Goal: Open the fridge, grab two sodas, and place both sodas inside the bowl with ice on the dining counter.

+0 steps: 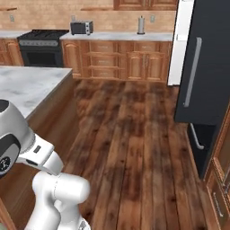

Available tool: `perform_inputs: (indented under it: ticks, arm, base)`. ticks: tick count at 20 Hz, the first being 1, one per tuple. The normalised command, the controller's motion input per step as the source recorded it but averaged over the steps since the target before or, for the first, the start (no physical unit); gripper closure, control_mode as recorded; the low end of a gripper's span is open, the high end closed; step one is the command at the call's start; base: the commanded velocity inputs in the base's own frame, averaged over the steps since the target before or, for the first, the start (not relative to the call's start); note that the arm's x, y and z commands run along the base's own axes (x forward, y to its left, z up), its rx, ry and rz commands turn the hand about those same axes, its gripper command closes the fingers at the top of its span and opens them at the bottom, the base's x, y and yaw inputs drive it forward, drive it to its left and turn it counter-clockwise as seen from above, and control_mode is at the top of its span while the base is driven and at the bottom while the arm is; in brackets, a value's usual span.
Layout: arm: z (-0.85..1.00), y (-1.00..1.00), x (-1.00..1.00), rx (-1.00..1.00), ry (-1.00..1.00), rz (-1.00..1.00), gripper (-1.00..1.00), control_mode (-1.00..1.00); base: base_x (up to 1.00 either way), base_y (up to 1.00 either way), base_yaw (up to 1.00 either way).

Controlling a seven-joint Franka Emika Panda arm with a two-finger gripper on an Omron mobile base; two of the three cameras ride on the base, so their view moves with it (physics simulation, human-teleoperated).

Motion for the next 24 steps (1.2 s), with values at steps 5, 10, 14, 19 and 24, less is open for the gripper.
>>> perform_inputs:
  ticks: [5, 10, 14, 19, 24]
  arm:
    - [0.0, 0.0, 0.0, 0.0, 0.0, 0.0, -1.0, 1.0]
    - [0.0, 0.0, 0.0, 0.0, 0.0, 0.0, -1.0, 1.0]
    - [0.0, 0.0, 0.0, 0.0, 0.0, 0.0, -1.0, 1.0]
    - [0.0, 0.0, 0.0, 0.0, 0.0, 0.0, -1.0, 1.0]
    - [0.0, 0.0, 0.0, 0.0, 0.0, 0.0, -1.0, 1.0]
  base:
    - [1.0, -0.34, 0.17]
    - [1.0, -0.23, 0.06]
    - [0.96, -0.08, -0.2]
    - [0.83, 0.0, -0.34]
    - [0.75, 0.0, -0.4]
